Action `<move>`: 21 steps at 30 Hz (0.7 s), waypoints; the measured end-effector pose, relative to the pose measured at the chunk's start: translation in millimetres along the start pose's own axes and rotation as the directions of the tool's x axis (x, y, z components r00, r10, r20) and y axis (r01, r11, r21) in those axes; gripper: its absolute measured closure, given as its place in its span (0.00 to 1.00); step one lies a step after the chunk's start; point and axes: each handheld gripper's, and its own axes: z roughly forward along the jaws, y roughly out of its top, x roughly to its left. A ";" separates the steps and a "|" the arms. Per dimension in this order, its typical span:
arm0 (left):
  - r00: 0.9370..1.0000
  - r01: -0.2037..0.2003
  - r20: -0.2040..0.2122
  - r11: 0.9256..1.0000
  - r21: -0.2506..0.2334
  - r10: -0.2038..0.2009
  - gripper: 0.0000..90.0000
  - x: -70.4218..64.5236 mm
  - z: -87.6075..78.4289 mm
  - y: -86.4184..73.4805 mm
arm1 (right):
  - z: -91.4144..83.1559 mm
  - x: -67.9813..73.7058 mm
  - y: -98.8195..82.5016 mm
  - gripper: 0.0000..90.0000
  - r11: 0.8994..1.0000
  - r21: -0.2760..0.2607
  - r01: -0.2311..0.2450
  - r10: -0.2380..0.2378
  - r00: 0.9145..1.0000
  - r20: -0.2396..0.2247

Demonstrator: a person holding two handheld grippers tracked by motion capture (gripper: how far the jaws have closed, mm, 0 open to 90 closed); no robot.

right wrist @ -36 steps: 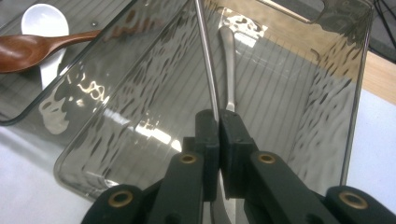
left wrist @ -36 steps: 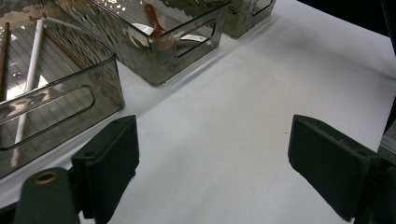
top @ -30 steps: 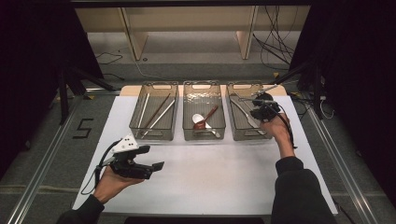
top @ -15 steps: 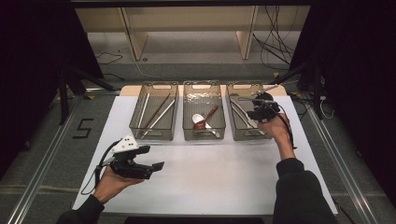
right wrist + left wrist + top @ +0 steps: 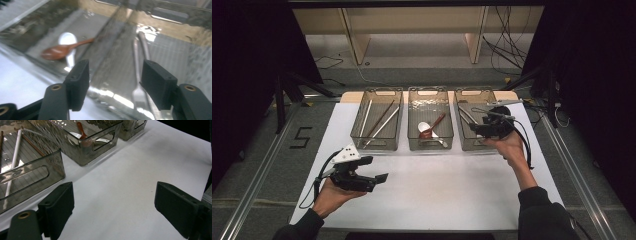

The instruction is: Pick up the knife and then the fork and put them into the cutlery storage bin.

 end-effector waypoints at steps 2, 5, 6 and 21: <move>1.000 0.000 0.001 1.000 -0.001 0.000 0.17 0.1 0.1 0.0 | -4.8 6.8 -3.9 0.41 1.000 -0.015 0.008 -0.008 1.000 -0.011; 1.000 0.002 -0.001 1.000 0.000 -0.002 0.17 0.2 0.2 -0.1 | -12.5 16.8 -9.9 0.38 0.999 -0.048 0.005 -0.007 0.999 -0.044; 1.000 0.001 0.000 1.000 -0.002 -0.001 0.17 0.1 -0.1 0.0 | -14.8 19.7 -11.5 0.37 0.999 -0.054 0.008 -0.011 0.998 -0.055; 1.000 0.002 0.002 1.000 0.008 -0.002 0.17 1.8 3.6 -0.1 | -38.5 52.9 -39.4 0.32 0.993 -0.115 0.016 -0.034 0.988 -0.153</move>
